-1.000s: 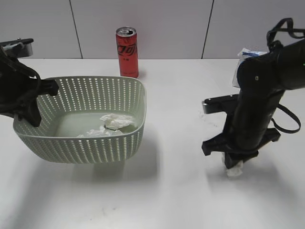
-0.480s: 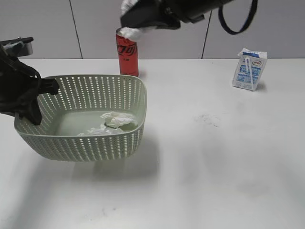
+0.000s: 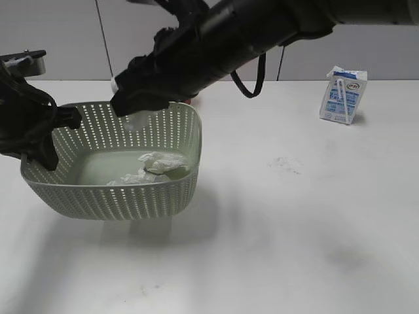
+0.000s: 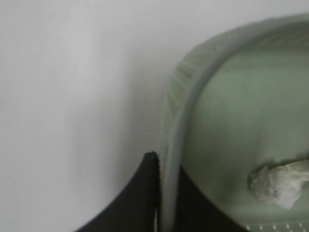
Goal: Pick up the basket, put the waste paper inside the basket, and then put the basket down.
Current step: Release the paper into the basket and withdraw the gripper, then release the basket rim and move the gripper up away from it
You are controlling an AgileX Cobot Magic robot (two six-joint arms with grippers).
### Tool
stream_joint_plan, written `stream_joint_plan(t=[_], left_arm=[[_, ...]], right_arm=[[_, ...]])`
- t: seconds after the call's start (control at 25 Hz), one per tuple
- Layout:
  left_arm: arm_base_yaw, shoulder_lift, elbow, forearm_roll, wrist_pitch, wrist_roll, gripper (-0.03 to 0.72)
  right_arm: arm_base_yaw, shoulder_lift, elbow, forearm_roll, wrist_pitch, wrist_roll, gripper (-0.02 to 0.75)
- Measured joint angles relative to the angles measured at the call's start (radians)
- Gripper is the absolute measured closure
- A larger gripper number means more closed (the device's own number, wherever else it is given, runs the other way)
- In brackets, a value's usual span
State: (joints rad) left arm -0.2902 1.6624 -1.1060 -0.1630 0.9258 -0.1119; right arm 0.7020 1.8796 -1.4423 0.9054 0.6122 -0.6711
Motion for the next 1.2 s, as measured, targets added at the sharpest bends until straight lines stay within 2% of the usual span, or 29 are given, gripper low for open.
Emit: stream_joint_plan(t=[0.08,0.12,0.16,0.24,0.36,0.52,0.6,0.84,1.04,1.2], left_arm=[[0.000,0.000,0.000,0.000,0.001,0.000,0.688],[0.000,0.000,0.000,0.000,0.001,0.000,0.688],[0.000,0.000,0.000,0.000,0.001,0.000,0.688],[0.000,0.000,0.000,-0.001,0.001,0.000,0.688],[0.000,0.000,0.000,0.000,0.002,0.000,0.688],[0.000,0.000,0.000,-0.001,0.003,0.000,0.688],[0.000,0.000,0.000,-0.001,0.003,0.000,0.688],[0.000,0.000,0.000,-0.002,0.003,0.000,0.688],[0.000,0.000,0.000,-0.015,-0.002,0.000,0.688],[0.000,0.000,0.000,-0.037,-0.003,0.000,0.688]], right_arm=[[0.000,0.009,0.000,-0.012,-0.014,0.022,0.206],[0.000,0.009,-0.003,-0.027,-0.019,0.033,0.150],[0.000,0.005,-0.013,-0.046,-0.027,0.046,0.131],[-0.005,-0.004,-0.046,-0.121,-0.030,0.088,0.125],[-0.028,-0.022,-0.115,-0.298,0.003,0.276,0.125],[-0.143,-0.030,-0.217,-0.547,0.193,0.479,0.126],[-0.219,-0.030,-0.238,-0.614,0.310,0.511,0.133],[-0.431,-0.030,-0.245,-0.666,0.552,0.532,0.159],[-0.512,-0.030,-0.246,-0.689,0.596,0.533,0.160],[-0.539,-0.044,-0.229,-0.751,0.597,0.551,0.160]])
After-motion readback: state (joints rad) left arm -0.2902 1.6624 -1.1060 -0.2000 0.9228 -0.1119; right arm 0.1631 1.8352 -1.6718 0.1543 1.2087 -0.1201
